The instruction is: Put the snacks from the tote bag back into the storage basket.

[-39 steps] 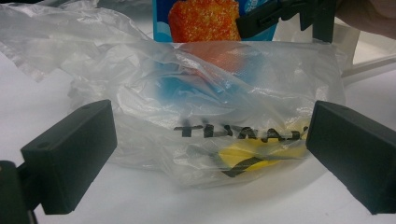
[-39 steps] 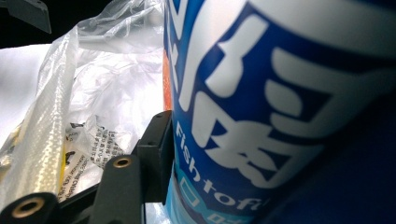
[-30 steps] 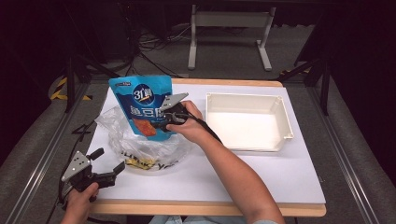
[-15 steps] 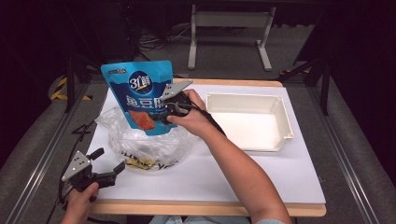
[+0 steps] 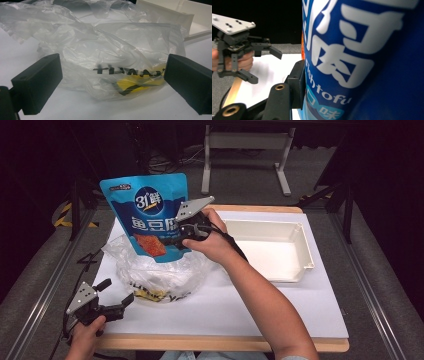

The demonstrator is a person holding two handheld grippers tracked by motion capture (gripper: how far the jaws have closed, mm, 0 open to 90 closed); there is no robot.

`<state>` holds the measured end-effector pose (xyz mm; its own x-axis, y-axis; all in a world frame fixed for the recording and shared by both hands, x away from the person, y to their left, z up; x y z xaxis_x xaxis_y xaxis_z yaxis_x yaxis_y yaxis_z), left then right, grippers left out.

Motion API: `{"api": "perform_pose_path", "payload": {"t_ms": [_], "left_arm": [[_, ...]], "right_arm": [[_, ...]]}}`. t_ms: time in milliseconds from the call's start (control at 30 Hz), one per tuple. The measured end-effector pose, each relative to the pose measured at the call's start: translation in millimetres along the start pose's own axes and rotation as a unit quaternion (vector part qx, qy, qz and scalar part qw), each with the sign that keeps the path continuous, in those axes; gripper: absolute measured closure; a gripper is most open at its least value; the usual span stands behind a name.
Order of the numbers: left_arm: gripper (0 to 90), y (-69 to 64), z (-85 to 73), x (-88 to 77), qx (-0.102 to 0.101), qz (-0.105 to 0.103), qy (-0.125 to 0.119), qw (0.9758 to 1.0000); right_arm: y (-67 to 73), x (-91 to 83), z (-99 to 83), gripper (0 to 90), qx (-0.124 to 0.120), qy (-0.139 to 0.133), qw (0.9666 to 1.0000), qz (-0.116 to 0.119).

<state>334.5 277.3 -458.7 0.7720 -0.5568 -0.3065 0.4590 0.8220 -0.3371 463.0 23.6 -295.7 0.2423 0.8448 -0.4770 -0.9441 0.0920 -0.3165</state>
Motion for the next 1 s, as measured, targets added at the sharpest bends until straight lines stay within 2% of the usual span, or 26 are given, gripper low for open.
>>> {"api": "perform_pose_path", "payload": {"t_ms": [200, 267, 500, 633, 1000], "left_arm": [[2.5, 0.1, -0.2, 0.3, 0.002, 0.001, 0.003, 1.0], [2.5, 0.1, -0.1, 0.7, 0.003, 0.001, 0.002, 1.0], [2.5, 0.2, -0.2, 1.3, 0.003, 0.002, 0.005, 1.0], [2.5, -0.2, -0.4, 2.1, 0.002, -0.001, 0.005, 1.0], [2.5, -0.2, -0.8, 4.5, 0.002, 0.003, 0.01, 0.9999]], "right_arm": [[2.7, -12.1, 4.5, 52.6, -0.01, -0.006, 0.9999, 0.0], [2.6, -15.1, 3.9, 53.2, -0.013, -0.001, 0.9999, -0.007], [5.4, -28.3, 3.0, 54.7, -0.007, -0.014, 0.9998, -0.013], [7.7, -36.5, 1.0, 55.9, -0.008, -0.01, 0.9998, -0.013], [9.2, -78.5, -9.0, 57.7, -0.002, -0.022, 0.9989, -0.041]]}}
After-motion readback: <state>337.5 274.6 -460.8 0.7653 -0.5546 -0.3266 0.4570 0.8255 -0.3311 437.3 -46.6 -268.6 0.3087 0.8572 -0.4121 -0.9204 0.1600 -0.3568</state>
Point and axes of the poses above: each handheld gripper's, and its own axes: x roughly forward along the jaws, z roughly out of its top, y roughly to its left, the point moved 4 cm from there along x, roughly forward along the jaws, and after that the axes turned 13 degrees about -x, right-handed, at the moved point
